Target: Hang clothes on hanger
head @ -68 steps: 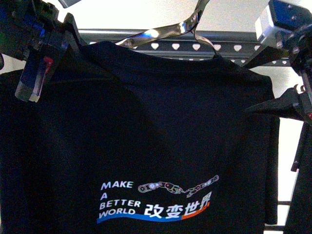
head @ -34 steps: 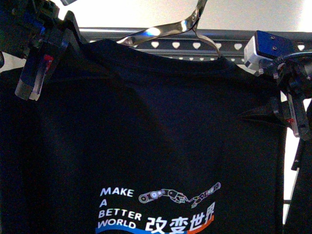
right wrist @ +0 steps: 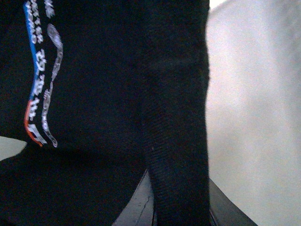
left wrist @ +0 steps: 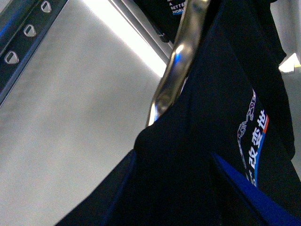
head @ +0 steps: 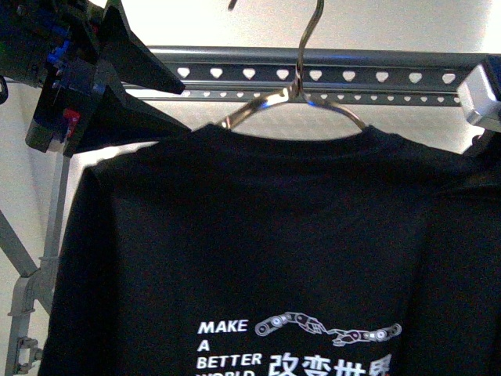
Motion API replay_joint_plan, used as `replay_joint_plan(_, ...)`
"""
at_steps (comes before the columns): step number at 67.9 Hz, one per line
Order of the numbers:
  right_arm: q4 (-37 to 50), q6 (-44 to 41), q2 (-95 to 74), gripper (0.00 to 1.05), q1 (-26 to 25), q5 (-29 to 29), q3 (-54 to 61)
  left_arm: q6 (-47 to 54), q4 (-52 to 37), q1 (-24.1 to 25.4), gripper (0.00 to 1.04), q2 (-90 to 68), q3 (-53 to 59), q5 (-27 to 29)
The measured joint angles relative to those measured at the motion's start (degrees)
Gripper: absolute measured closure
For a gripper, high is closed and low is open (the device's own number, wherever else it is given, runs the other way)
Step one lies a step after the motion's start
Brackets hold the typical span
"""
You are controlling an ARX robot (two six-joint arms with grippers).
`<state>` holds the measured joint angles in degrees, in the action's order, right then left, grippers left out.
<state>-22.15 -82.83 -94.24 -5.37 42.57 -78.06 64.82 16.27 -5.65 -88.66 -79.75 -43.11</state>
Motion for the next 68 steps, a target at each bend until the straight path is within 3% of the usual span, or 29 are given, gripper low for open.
replay_joint_plan(15, -4.1, -2.5, 3.9, 0.95, -5.2, 1.4, 4.8, 0.0, -0.1, 0.0, 0.05, 0.0, -0.1, -0.1)
replay_joint_plan(30, -1.0, 8.7, 8.2, 0.95, -15.4, 6.6, 7.7, 0.2, -0.1, 0.0, 0.07, 0.0, -0.1, -0.1)
replay_joint_plan(44, -5.4, 21.7, 12.2, 0.95, -21.1, 9.1, 7.6, 0.2, -0.3, 0.0, 0.07, 0.0, 0.0, 0.3)
replay_joint_plan(47, -6.3, 24.2, 12.7, 0.95, -21.8, 9.2, 7.5, -1.6, -5.7, -0.9, 0.07, 0.9, 2.1, 4.5)
replay_joint_plan(50, -7.5, 26.9, 12.9, 0.95, -22.4, 9.4, 7.1, -7.2, -17.3, -1.7, 0.07, 2.7, 7.0, 13.8)
replay_joint_plan(57, -8.6, 32.3, 13.0, 0.95, -22.9, 9.9, 6.3, -29.9, -39.5, -2.3, 0.07, 5.6, 14.4, 33.5)
replay_joint_plan(62, -8.9, 36.4, 13.7, 0.95, -22.8, 9.2, 6.0, -45.0, -42.7, -1.6, 0.07, 6.9, 13.4, 44.3)
replay_joint_plan(68, -8.5, 39.8, 13.9, 0.95, -22.4, 6.6, 5.8, -60.7, -37.2, 0.4, 0.07, 9.4, 10.0, 58.1)
